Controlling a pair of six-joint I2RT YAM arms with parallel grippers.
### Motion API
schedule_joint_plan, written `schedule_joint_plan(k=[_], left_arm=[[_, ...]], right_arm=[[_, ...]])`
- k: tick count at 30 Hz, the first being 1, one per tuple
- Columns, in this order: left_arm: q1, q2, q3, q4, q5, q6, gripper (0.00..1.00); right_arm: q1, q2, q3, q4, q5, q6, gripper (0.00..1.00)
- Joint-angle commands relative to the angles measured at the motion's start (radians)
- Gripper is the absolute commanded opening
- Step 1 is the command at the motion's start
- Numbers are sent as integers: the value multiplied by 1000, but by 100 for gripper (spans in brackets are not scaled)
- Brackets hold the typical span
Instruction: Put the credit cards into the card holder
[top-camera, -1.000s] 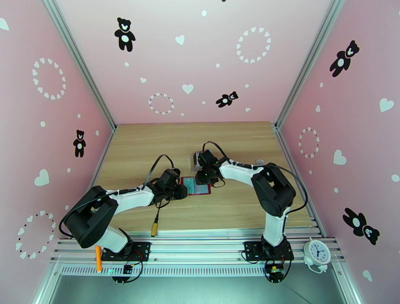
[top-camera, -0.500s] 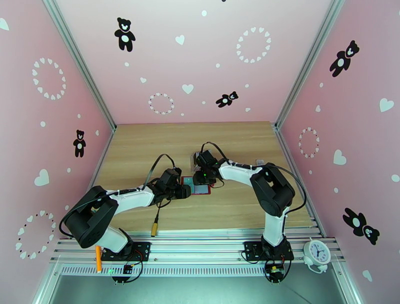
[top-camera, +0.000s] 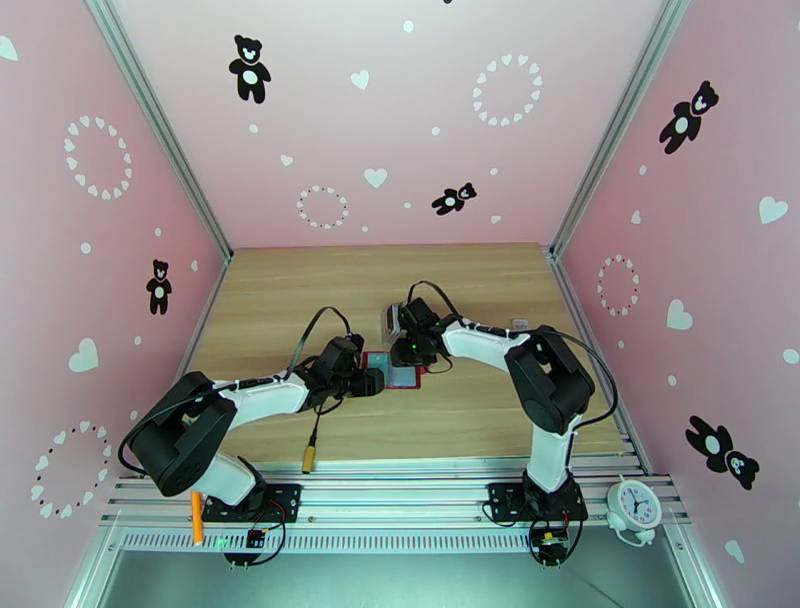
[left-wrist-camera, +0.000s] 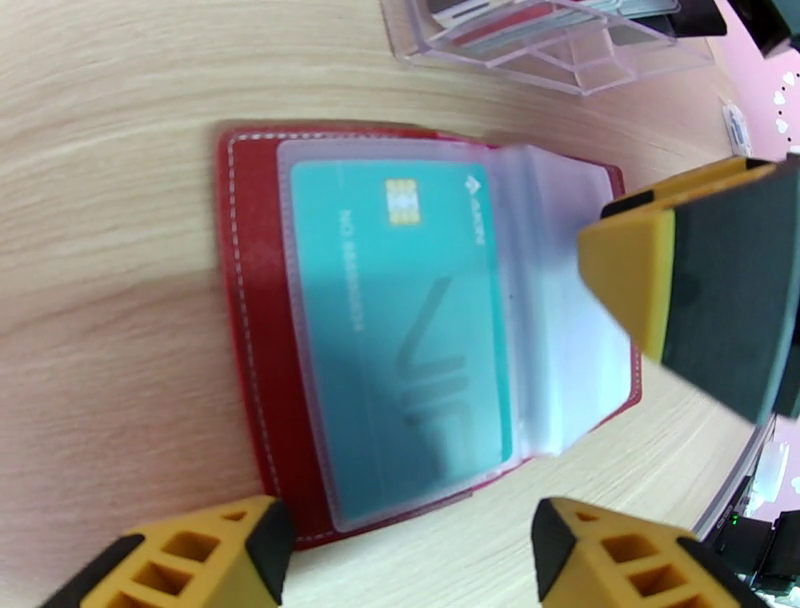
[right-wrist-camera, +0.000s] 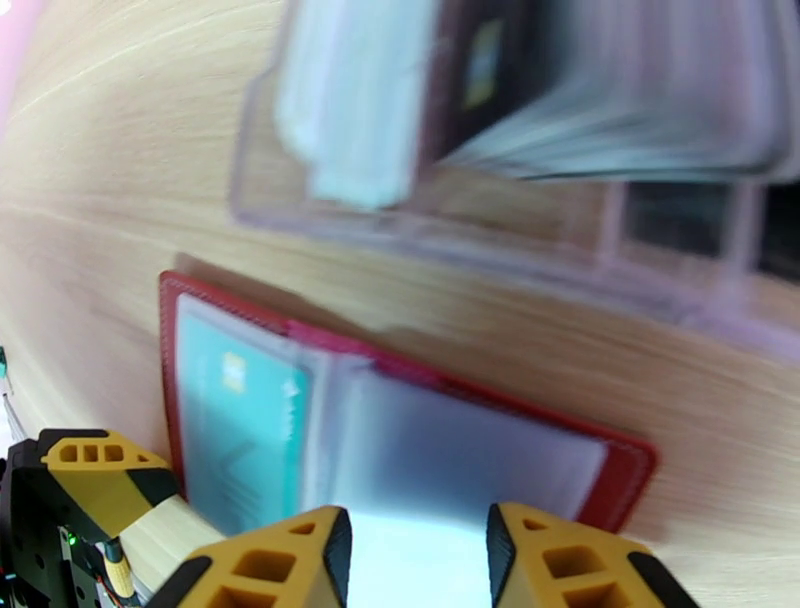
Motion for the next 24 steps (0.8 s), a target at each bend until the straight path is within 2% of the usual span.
schedule_joint_plan(k=[1, 24], left_arm=[[5, 37, -25, -80, -39, 16, 70], [5, 35, -18, -93, -43, 21, 72]], right_arm=[[-6, -13, 34, -38, 30, -19, 42], [-11, 54, 64, -42, 23, -29, 42]])
